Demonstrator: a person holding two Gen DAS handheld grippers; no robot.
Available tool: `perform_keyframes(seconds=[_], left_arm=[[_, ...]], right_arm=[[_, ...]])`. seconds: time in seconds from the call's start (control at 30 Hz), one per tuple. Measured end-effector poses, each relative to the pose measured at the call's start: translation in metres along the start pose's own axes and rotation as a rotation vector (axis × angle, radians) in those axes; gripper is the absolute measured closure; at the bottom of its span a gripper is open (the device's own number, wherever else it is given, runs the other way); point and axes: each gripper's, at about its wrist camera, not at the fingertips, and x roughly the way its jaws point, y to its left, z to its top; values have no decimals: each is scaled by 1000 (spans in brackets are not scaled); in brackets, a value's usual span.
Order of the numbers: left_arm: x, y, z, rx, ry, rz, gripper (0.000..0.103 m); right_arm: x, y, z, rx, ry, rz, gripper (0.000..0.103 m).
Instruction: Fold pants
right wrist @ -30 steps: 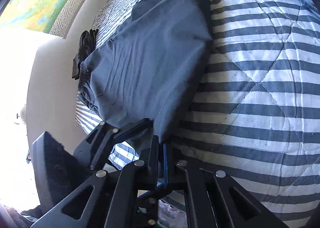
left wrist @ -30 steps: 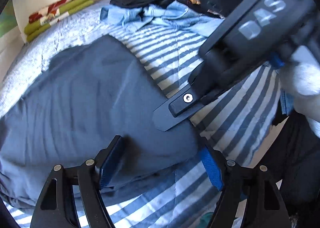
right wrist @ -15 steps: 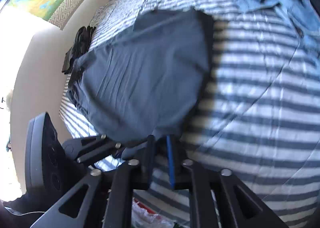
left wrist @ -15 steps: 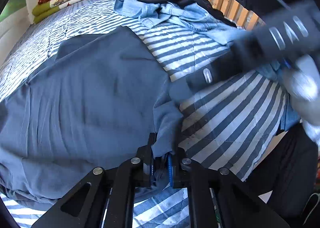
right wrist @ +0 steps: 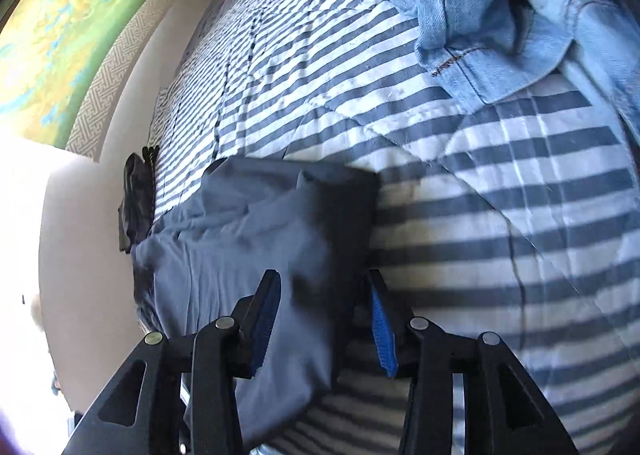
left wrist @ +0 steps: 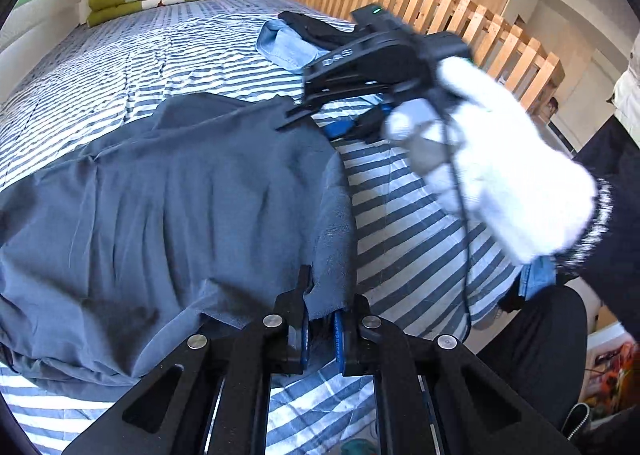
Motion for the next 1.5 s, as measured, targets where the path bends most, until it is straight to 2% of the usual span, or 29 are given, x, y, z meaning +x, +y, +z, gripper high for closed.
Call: perform_keyframes(seconds=[0.1, 0.13, 0.17, 0.2, 0.23, 0.63, 0.77, 0.93, 1.03, 1.23, 1.5], left_arm=[[-6, 0, -2, 1, -3, -7, 95], [-7, 0, -1, -1, -2, -11, 95], [-8, 0, -1, -4, -3, -16, 95], [-7, 0, 0, -5, -4, -18, 95], [-8, -1, 0, -6, -5, -23, 95], [-16, -42, 14, 45, -32, -91, 95], [-17, -69, 24, 79, -44, -133, 95], [-14, -107, 40, 108, -63, -224, 95], [-13, -116, 46, 100, -61, -264, 95], [-23, -94, 41, 64, -68, -240, 96], [-70, -13, 21, -59, -116, -115, 95]], right_arm=[[7, -5, 4, 53, -11, 74, 63], [10, -5, 5, 63, -16, 95, 67], [12, -2, 4, 65, -22, 101, 73], [12, -1, 5, 64, -26, 103, 90], [12, 0, 4, 65, -31, 102, 96], [-55, 27, -7, -22, -200, 64, 100], [-89, 8, -11, 4, -247, 53, 100], [-141, -19, -23, 57, -317, -16, 100], [-157, -25, -27, 70, -330, -37, 100], [-152, 5, -25, 16, -312, -66, 100], [-110, 90, -19, -131, -269, -51, 100]])
